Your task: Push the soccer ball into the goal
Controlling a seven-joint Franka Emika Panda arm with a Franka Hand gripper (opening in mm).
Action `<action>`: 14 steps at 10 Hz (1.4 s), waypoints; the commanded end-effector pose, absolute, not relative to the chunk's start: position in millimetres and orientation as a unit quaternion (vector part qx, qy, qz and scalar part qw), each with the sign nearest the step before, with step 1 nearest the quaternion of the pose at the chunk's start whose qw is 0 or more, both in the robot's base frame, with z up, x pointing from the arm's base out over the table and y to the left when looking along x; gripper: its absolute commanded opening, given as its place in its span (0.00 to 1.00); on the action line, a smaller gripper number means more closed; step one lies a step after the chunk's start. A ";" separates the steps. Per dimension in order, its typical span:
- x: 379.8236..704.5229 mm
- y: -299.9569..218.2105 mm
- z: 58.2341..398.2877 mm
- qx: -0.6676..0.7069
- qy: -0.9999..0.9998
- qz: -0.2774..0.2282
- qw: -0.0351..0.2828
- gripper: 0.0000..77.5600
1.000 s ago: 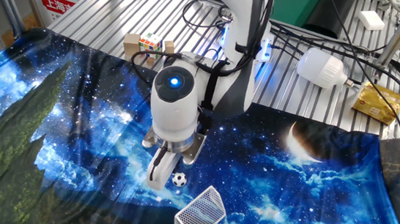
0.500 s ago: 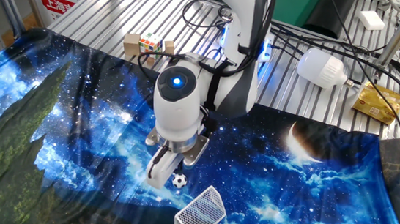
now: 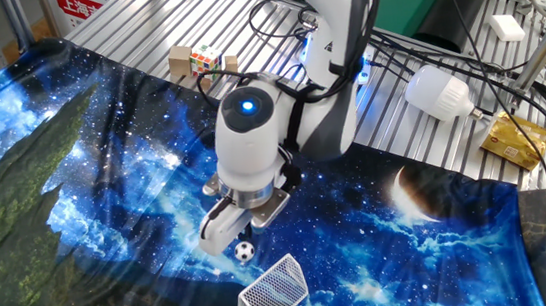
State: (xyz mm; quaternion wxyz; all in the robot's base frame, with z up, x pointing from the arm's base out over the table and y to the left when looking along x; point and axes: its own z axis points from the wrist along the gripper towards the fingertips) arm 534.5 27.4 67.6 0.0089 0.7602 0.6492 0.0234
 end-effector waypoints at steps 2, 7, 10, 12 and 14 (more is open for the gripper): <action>542.3 41.3 75.9 0.742 0.670 0.018 0.019 0.00; 545.5 32.1 74.0 0.719 0.695 0.003 0.030 0.00; 548.7 25.1 72.8 0.711 0.703 0.001 0.028 0.00; 553.4 22.2 73.4 0.718 0.696 0.002 0.030 0.00; 561.9 21.2 76.0 0.720 0.694 0.003 0.030 0.00</action>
